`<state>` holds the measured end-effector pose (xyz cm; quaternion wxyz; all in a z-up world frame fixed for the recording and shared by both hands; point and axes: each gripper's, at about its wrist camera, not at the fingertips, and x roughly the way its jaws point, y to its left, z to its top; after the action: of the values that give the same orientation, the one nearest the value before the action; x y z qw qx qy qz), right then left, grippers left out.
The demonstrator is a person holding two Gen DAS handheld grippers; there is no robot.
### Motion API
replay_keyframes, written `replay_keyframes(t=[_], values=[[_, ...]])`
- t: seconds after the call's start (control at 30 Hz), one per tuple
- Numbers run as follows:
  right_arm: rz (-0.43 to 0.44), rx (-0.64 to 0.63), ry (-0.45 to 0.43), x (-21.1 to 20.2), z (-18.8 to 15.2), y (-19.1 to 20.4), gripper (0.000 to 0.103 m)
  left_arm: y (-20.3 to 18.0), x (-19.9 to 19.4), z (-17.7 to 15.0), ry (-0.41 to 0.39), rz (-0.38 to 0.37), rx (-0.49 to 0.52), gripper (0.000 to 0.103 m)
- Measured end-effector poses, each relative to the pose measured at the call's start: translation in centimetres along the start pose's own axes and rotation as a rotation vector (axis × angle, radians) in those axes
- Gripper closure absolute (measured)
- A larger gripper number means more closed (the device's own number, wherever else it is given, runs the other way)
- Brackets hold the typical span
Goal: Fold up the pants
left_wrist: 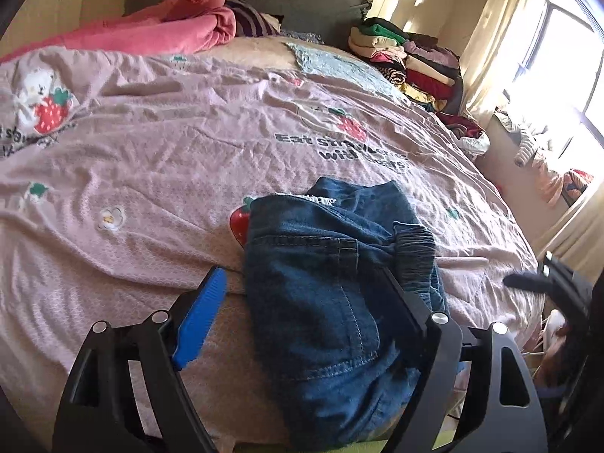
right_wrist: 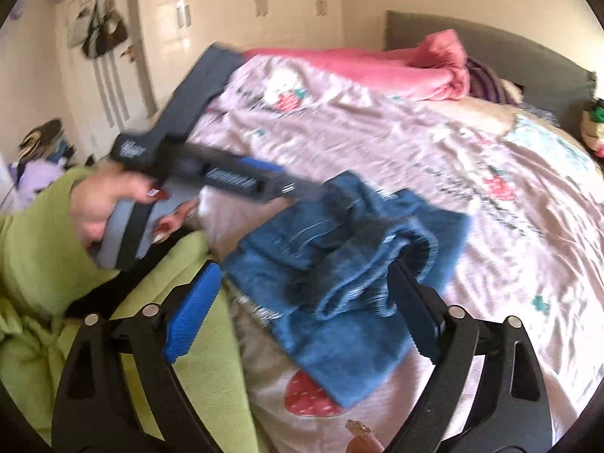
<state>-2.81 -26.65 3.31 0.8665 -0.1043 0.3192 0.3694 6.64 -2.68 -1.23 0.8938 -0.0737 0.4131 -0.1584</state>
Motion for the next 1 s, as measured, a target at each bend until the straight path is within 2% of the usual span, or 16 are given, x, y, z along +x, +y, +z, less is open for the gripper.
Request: replay_keyframes(t=[0.1, 0.4, 0.7, 0.87, 1.0], values=[[-0.049, 0.045, -0.026, -0.3, 0.1, -1.6, 0.017, -0.2, -0.6, -0.1, -0.01, 0.004, 0.009, 0.012], [-0.153, 0.196, -0.019, -0.1, -0.3, -5.6, 0.016, -0.3, -1.0, -1.0, -0.01, 0.04, 0.027, 0.011], [-0.154, 0.314, 0.072, 2.8, -1.8, -8.1, 0.017, 0.7, 1.0, -2.3, 0.054, 0.029, -0.021, 0.011], [-0.122, 0.352, 0.105, 4.4, -2.0, -9.1, 0.028, 0.8, 2.2, -2.7, 0.086, 0.013, -0.041, 0.011], [-0.071, 0.401, 0.157, 6.6, -2.4, -10.5, 0.046, 0.8, 3.4, -2.9, 0.117, 0.002, -0.049, 0.011]])
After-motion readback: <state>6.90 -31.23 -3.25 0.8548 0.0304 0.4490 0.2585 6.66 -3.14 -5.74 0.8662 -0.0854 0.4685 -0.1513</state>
